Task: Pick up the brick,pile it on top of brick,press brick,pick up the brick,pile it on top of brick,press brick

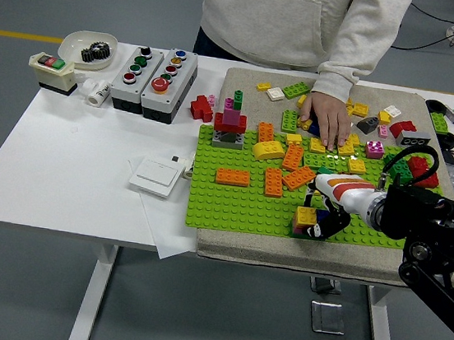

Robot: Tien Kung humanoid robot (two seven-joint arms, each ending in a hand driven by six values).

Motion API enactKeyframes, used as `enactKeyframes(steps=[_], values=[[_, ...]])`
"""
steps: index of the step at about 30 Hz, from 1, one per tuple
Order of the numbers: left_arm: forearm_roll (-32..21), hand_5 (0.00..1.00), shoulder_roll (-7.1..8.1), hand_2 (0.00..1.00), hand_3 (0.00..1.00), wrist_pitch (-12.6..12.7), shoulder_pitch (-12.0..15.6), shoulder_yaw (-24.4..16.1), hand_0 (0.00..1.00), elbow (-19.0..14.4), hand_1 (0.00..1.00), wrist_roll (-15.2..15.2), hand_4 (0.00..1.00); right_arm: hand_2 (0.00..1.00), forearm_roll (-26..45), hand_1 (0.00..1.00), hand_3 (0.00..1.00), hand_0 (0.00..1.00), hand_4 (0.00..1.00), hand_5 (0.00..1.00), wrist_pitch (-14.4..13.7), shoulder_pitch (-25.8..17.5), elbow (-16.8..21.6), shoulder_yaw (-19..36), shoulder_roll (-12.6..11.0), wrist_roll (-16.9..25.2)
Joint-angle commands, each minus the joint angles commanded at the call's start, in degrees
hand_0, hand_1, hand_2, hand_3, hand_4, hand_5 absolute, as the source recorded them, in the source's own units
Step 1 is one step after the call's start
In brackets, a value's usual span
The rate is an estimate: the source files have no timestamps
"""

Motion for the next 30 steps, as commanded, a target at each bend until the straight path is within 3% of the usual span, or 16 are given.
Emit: enactKeyframes(steps=[26, 27, 30], values=[[0.2, 0.661, 0.03, 0.747, 0.596, -0.1, 0.0, -0.1, 0.697, 0.0, 0.733, 0.0, 0.690, 0.062, -1.2, 0.002, 0.608, 0.002, 0.517, 0.097, 2.2, 0.0, 0.4, 0.3, -0.3, 1.6], [0.2, 0.661, 0.03, 0.747, 0.596, -0.1, 0.0, -0.1, 0.697, 0.0, 0.733, 0.0, 0.690, 0.065, -1.2, 0.002, 0.640, 0.002, 0.636, 0.125, 2.3, 0.0, 0.4, 0.3, -0.3, 1.6], [0.2, 0.661, 0.03, 0.747, 0.596, 0.0, 0.0, 0.0, 0.697, 0.0, 0.733, 0.0, 0.690, 0.065, -1.5, 0.002, 0.640, 0.002, 0.636, 0.125, 2.7, 0.0, 0.5, 0.3, -0.3, 1.9]])
